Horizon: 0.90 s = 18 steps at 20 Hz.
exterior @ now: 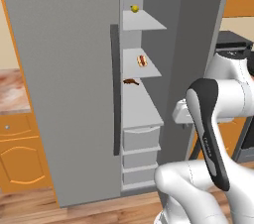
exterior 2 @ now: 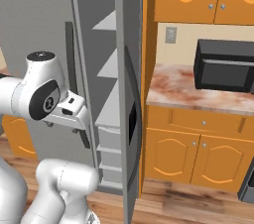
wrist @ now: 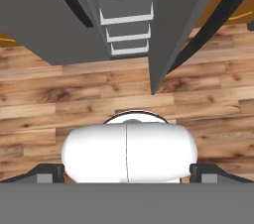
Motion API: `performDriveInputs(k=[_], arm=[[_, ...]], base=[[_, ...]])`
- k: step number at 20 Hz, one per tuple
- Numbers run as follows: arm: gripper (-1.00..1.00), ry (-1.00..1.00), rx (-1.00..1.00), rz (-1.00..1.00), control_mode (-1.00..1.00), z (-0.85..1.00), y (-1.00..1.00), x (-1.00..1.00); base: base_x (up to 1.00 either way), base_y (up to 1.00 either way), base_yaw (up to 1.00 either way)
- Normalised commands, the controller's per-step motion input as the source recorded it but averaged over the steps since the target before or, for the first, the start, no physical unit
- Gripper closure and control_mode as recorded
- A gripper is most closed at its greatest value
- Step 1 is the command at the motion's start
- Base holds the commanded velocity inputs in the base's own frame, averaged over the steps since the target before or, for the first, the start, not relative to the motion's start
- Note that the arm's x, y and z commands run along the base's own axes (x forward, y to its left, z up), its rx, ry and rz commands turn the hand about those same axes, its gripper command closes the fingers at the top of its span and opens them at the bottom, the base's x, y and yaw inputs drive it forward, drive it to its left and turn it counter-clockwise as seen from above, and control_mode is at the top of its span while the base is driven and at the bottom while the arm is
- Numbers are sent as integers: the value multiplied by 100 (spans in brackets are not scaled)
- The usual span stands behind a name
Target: Store the hot dog in the freezer for long-term storage. Close the freezer door after placing the cooked food.
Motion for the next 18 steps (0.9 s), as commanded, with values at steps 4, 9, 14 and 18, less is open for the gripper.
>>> performDriveInputs(k=[4,9,14,18], arm=[[-100,-4,0,7,-100,1,-29,7],[-100,-9,3,14,-100,1,-74,25],[-100,-5,4,14,-100,4,-73,26],[-100,-1,11,13,-100,12,-70,11]], base=[[0,0,0],[0,0,0],[0,0,0],[0,0,0]])
